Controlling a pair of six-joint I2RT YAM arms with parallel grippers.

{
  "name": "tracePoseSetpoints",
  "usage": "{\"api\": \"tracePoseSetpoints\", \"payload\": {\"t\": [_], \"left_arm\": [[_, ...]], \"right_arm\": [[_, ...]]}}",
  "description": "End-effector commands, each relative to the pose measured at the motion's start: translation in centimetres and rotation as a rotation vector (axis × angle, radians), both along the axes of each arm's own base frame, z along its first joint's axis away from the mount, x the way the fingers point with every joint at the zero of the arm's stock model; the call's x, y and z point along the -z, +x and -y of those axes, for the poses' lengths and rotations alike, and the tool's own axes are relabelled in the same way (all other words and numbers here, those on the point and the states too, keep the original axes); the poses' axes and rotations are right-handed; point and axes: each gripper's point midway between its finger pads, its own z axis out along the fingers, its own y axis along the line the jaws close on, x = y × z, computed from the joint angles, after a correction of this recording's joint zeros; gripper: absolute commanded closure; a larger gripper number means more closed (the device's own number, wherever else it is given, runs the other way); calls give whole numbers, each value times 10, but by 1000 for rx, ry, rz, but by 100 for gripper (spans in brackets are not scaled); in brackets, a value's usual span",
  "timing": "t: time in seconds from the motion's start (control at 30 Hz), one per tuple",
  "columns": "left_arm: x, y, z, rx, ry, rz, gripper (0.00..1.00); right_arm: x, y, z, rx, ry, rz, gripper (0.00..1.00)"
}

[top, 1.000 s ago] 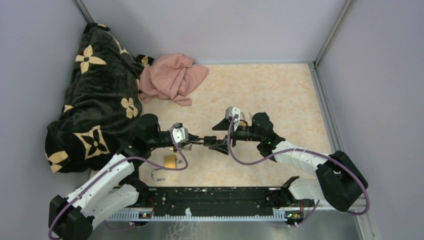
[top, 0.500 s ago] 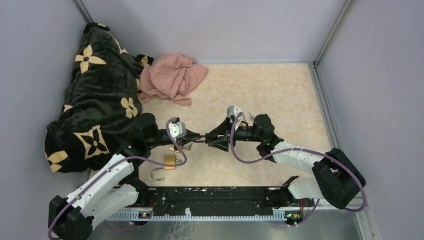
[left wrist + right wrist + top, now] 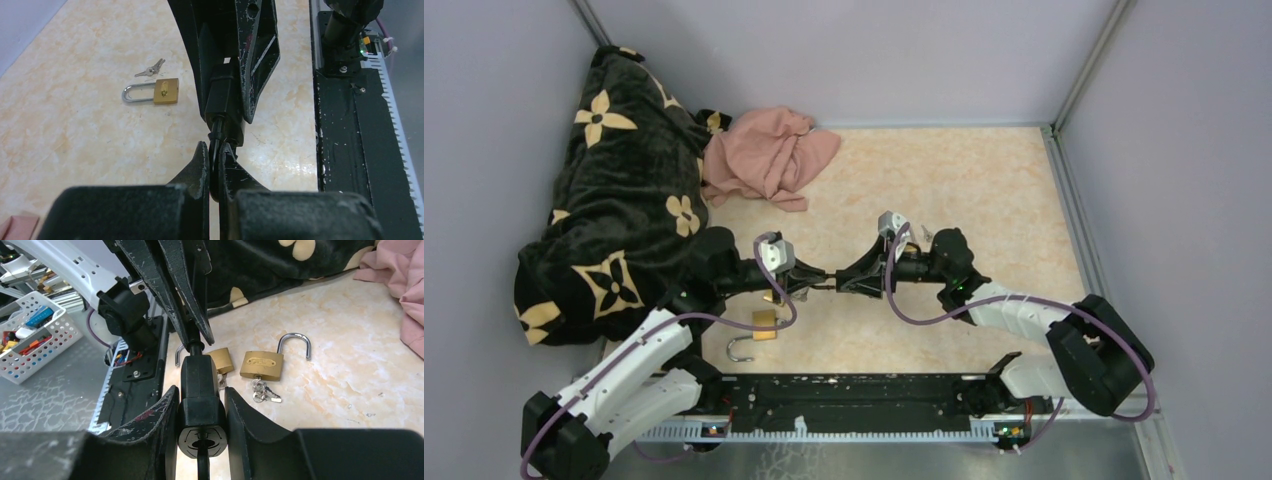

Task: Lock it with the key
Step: Lock the lock.

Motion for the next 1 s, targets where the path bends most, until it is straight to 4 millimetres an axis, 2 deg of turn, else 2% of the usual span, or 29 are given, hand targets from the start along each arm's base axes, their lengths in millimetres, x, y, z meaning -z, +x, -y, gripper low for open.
{"api": "tracePoseSetpoints", "payload": {"t": [0.0,0.03,0.1,0.17,0.23,0.33,0.5,0.63,0.77,0.97], "left_arm": [[-37,-10,7,60,-116,41,100],[-35,-12,7,61,-116,9,98],[-30,-16,6,65,-112,-51,72],[-27,-18,3,73,-93,-63,57],[-24,-10,-2,38,-64,-59,50],[-20,-1,-10,4,-37,-51,47],[4,-12,-9,51,-16,-137,38],[8,-10,-6,49,-46,-159,35],[7,-3,-4,33,-56,-129,46],[14,-9,0,72,-41,-137,58]], "right_arm": [[-27,5,-1,14,40,72,100],[-29,6,0,16,40,80,100],[-35,5,1,16,38,102,100],[-40,3,3,14,28,117,100],[-46,2,4,13,18,132,100],[-51,1,6,11,0,152,100],[-60,-1,8,13,14,168,100],[-64,-3,7,4,22,165,100],[-70,-5,8,0,34,169,100],[-76,-7,9,0,44,181,100]]}}
